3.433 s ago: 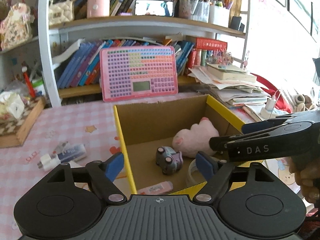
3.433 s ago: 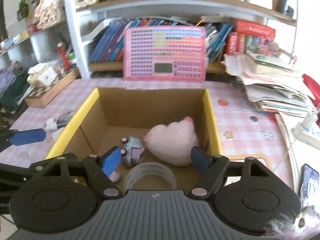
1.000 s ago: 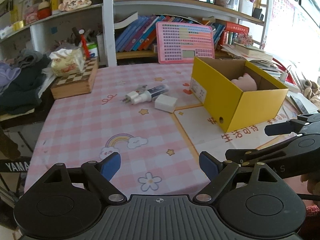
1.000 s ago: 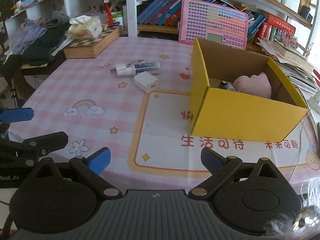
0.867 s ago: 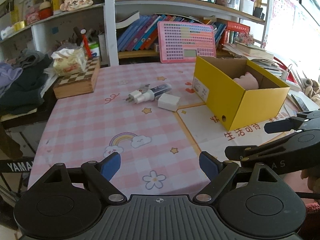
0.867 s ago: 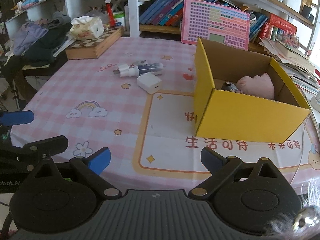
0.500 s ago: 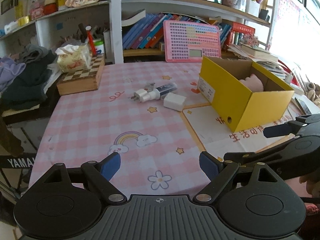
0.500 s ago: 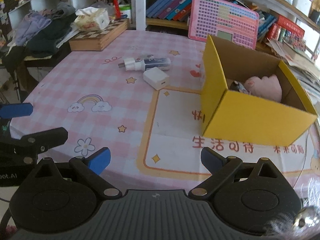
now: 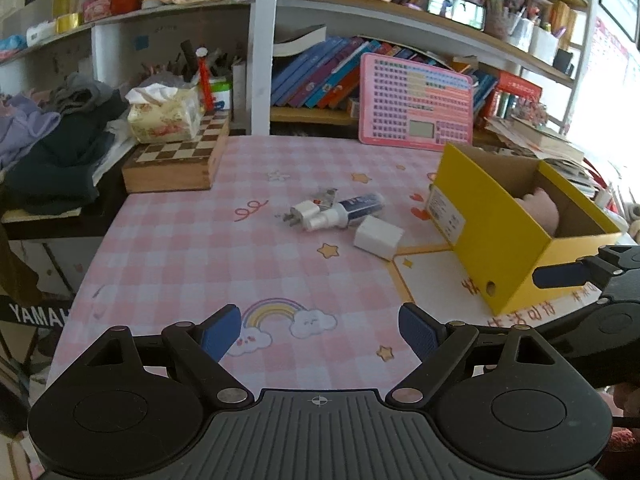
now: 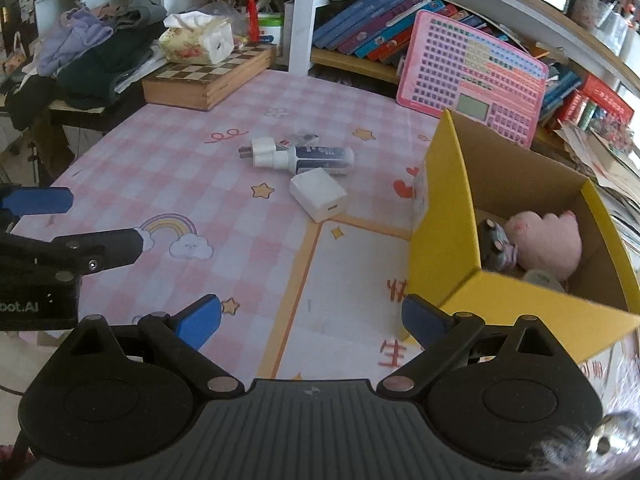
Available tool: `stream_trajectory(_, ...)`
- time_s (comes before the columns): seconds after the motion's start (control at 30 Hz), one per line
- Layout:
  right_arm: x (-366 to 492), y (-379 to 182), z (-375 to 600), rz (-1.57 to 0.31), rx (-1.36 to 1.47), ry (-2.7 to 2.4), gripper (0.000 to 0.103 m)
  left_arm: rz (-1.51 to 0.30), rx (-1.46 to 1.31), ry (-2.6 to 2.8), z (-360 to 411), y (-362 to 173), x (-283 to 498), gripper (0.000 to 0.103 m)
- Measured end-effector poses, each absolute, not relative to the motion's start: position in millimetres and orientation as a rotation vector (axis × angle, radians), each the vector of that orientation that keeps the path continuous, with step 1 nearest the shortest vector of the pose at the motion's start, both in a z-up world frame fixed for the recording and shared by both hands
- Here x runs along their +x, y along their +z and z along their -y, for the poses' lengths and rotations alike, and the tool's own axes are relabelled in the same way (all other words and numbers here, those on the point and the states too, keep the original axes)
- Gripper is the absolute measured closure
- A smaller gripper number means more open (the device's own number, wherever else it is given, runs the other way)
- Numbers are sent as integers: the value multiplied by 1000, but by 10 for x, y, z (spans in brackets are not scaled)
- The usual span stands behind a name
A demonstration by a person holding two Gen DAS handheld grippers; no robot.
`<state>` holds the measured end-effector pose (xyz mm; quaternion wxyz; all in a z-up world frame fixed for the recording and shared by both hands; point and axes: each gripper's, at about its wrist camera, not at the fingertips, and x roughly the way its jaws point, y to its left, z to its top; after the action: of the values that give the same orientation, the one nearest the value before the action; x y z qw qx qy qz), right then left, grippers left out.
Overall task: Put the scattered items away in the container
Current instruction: 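Move both tools toward the blue-and-white bottle and white charger block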
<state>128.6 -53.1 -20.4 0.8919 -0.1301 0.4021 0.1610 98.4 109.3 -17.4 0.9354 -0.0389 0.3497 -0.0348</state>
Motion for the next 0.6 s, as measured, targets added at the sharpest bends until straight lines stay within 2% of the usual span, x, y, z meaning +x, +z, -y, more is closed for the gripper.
stream_trajectory(0.6,1937,-356,419,-837,-368,397,9,-771,-64,-64,-1073,-290,1794,15)
